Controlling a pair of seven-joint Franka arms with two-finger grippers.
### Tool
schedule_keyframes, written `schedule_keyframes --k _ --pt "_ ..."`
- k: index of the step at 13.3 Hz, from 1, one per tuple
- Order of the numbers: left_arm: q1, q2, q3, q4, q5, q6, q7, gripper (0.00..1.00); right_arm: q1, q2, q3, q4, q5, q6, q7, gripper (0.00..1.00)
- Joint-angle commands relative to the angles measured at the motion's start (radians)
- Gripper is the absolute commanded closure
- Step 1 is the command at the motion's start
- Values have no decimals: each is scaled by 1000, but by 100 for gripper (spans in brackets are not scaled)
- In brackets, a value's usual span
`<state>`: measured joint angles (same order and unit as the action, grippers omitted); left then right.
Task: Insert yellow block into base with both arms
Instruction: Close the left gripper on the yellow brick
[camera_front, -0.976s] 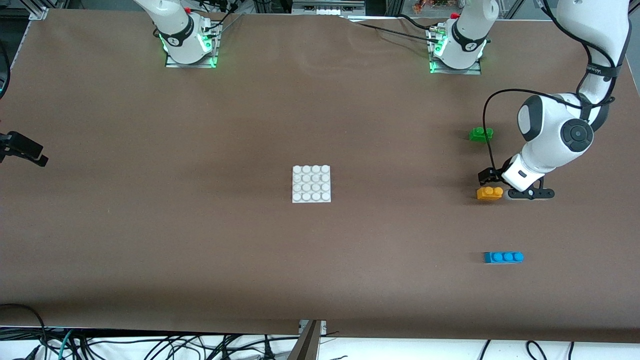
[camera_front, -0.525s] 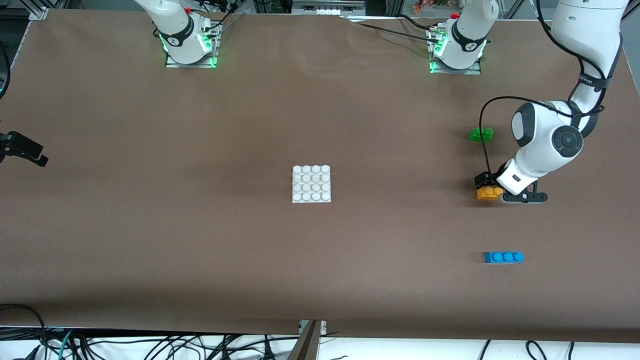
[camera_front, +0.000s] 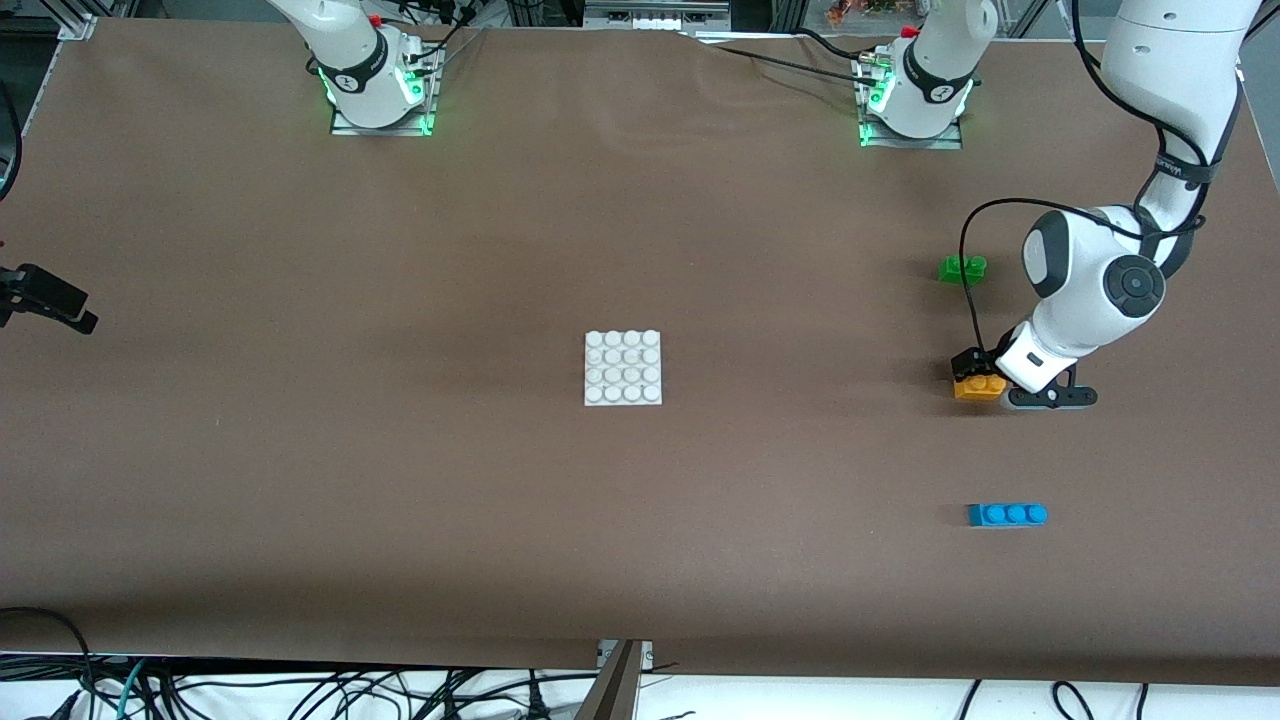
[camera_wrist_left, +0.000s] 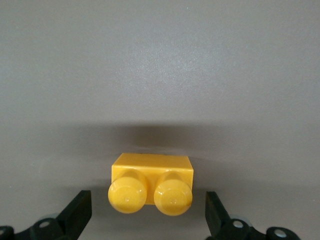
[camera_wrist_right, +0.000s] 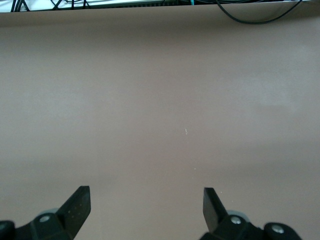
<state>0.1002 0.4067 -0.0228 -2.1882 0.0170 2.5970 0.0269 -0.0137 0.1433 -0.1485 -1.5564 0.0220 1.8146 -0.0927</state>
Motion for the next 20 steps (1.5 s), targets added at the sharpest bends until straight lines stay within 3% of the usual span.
schedule_keyframes --k 1,7,14,17,20 --pt "-4 18 7 18 -25 20 34 0 -15 12 12 25 -16 -14 -10 0" --pt "-7 52 6 30 -26 52 25 0 -14 15 12 27 -28 -14 -12 0" --pt "-8 44 7 30 -43 49 21 47 -14 15 12 27 -27 -14 -13 0" --pt "-8 18 6 25 -42 37 31 72 -12 15 14 27 -27 -14 -13 0" --pt "-57 -55 0 30 -52 -79 13 99 -11 15 14 27 -25 -14 -13 0"
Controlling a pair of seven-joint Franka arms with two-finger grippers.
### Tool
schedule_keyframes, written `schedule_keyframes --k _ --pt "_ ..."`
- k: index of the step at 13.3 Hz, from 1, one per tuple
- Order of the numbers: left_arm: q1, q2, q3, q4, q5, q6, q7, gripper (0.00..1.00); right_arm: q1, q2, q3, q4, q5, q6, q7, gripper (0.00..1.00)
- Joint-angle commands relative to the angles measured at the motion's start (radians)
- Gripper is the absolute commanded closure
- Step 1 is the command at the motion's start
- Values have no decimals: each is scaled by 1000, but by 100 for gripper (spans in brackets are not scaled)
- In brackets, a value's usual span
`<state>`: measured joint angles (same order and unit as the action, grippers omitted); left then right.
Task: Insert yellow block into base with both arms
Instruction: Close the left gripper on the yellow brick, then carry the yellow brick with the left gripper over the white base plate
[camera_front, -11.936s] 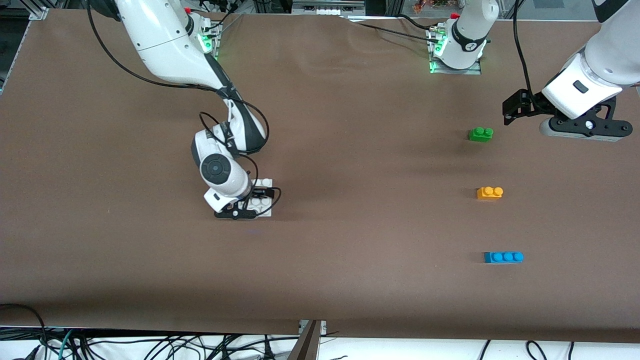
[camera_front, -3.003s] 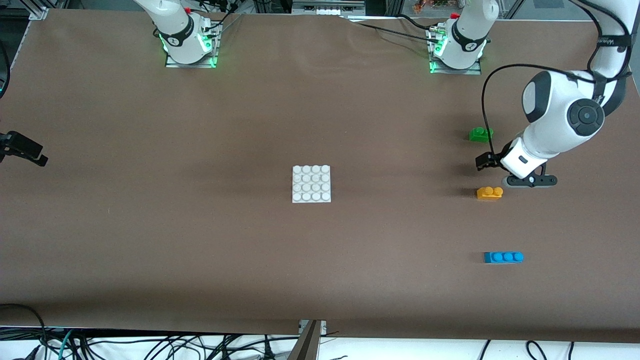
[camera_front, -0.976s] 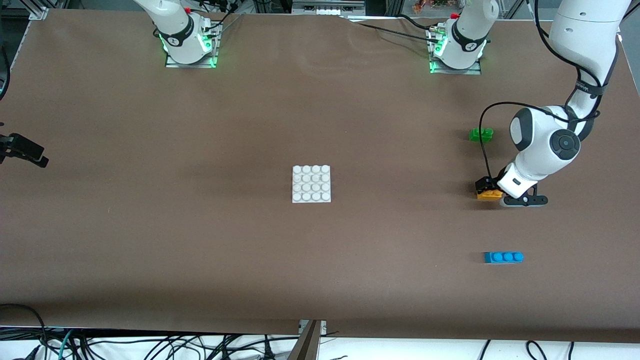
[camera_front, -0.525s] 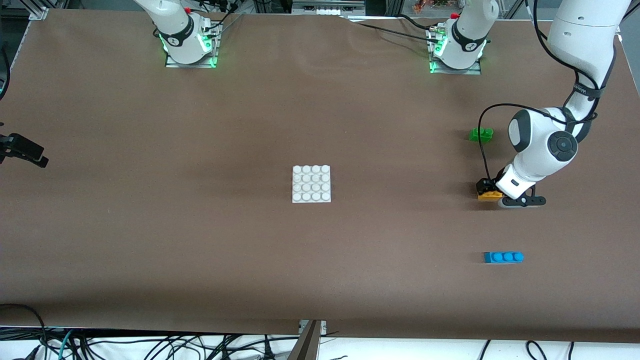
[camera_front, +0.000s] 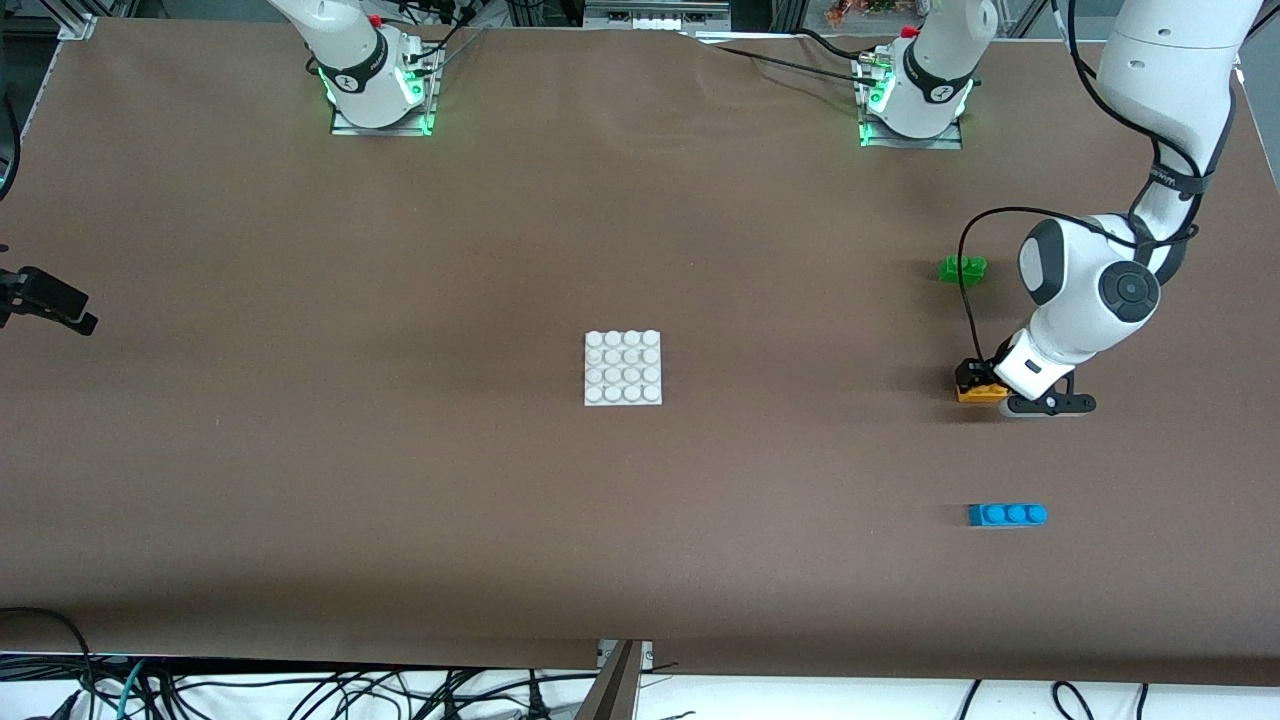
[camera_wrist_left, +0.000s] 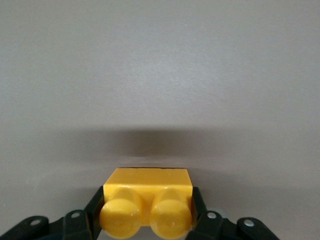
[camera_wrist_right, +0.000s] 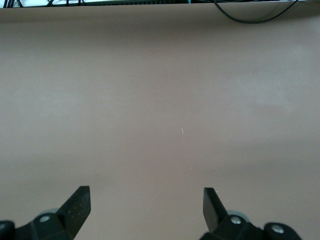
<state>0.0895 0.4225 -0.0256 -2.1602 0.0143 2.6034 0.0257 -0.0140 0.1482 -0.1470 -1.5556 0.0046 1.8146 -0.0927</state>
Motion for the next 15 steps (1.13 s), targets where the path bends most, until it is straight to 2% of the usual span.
schedule_keyframes --k 1,4,7,9,12,15 --pt "-69 -103 -2 3 -86 -127 -7 100 -11 10 12 26 -8 -14 -13 0" --pt "-183 -165 -7 55 -195 -267 -79 100 -12 10 12 26 -8 -14 -13 0" --pt "-319 -157 -34 118 -194 -272 -304 100 -9 10 15 26 -8 -14 -12 0" --pt "-385 -110 -79 192 -183 -273 -453 100 -9 10 17 26 -8 -14 -12 0" --pt "-522 -6 -79 336 -180 -293 -627 100 -9 10 15 26 -9 -14 -12 0" --pt "-624 112 -71 535 -154 -411 -789 100 -11 10 15 26 -9 -14 -12 0"
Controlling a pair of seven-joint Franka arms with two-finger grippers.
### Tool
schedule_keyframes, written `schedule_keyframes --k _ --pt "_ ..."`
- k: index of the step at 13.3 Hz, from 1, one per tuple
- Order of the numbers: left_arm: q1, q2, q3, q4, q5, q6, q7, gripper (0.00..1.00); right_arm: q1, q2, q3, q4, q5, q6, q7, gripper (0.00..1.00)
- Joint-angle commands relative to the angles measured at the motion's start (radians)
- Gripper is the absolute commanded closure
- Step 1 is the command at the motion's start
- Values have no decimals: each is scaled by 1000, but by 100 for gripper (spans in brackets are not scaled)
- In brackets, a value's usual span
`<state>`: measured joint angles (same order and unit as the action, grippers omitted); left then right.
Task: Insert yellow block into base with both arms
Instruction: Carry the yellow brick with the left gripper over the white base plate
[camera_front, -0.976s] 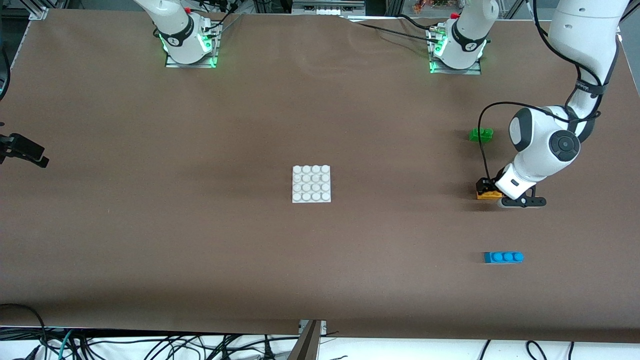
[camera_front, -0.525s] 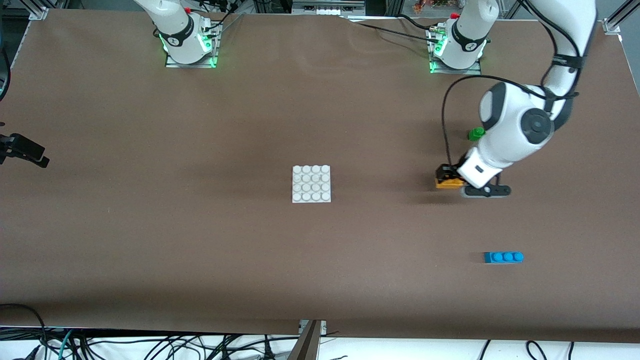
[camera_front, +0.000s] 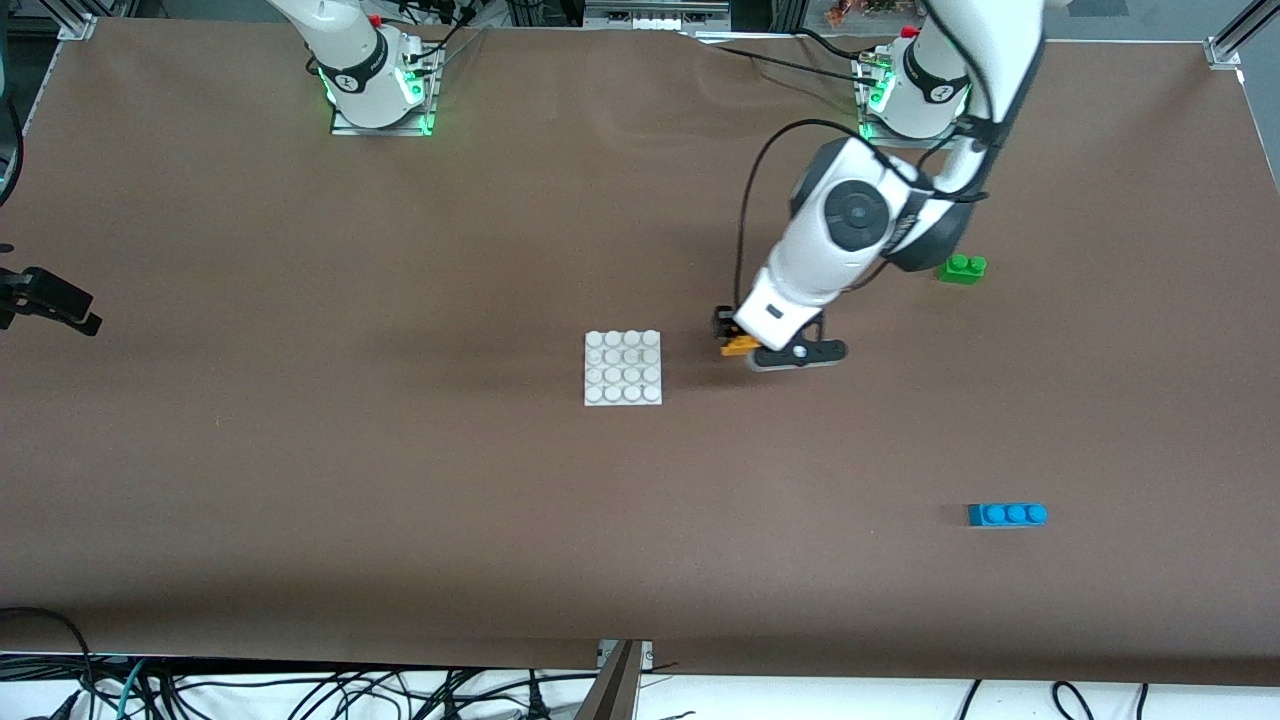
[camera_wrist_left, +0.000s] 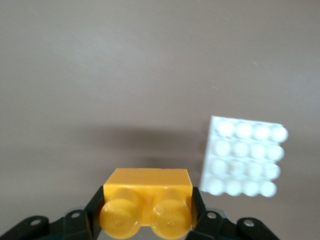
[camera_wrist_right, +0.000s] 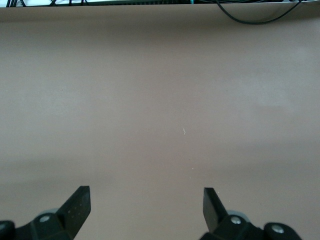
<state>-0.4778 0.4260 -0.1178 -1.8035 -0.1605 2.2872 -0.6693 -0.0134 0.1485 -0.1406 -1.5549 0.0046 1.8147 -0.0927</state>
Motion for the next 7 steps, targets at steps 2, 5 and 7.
schedule_keyframes --k 2,5,7 --pt "-102 203 24 312 58 -161 -214 100 -11 9 9 25 -9 -14 -12 0" --pt "-140 282 32 407 59 -167 -259 100 -11 9 9 25 -8 -15 -12 0" --pt "-192 339 82 485 59 -186 -260 100 -10 9 9 25 -8 -17 -10 0"
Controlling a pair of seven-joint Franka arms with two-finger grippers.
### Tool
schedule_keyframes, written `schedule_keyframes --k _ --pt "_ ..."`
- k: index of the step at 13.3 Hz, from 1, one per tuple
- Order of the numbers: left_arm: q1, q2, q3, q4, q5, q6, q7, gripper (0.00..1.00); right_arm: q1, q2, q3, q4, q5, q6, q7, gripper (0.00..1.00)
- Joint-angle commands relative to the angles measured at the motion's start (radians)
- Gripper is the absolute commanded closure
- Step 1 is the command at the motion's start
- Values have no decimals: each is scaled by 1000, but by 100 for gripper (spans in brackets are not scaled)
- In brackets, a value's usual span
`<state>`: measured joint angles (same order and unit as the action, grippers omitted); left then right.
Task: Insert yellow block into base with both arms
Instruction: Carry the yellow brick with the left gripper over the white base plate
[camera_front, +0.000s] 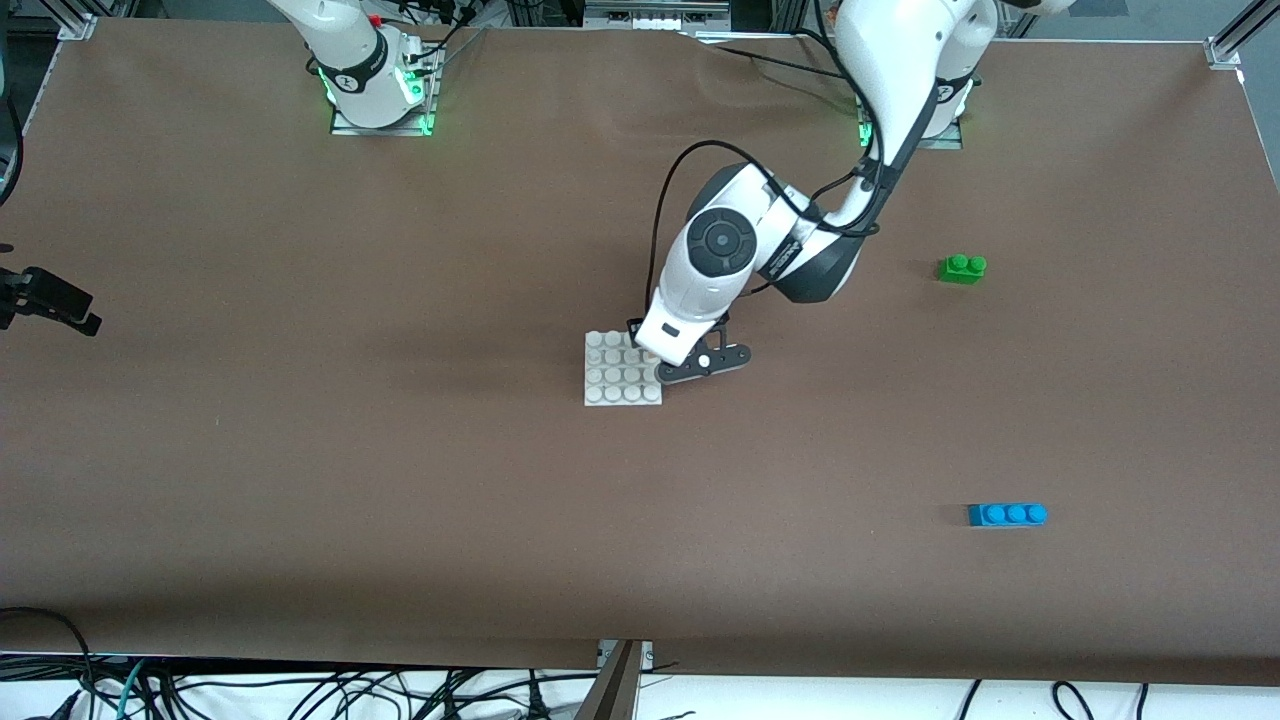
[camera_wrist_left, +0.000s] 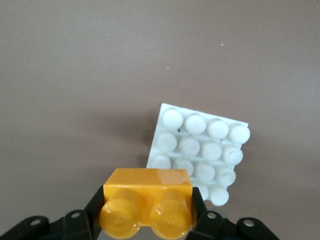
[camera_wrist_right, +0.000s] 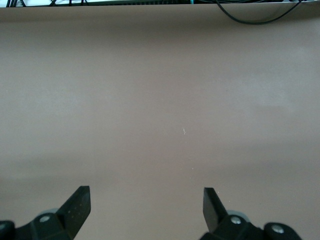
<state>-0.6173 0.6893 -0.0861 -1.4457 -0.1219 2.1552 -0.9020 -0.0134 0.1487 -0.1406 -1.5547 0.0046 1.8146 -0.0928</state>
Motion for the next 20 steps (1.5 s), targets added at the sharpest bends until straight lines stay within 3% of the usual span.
schedule_keyframes --k 1,6,20 --pt "-80 107 72 170 19 -58 -26 100 -10 9 9 25 -8 -15 -10 0" --pt "-185 213 154 249 19 -54 -26 100 -10 9 9 24 -5 -15 -7 0" --pt "-217 262 152 274 18 -21 -28 100 -13 9 7 24 -1 -20 -4 0"
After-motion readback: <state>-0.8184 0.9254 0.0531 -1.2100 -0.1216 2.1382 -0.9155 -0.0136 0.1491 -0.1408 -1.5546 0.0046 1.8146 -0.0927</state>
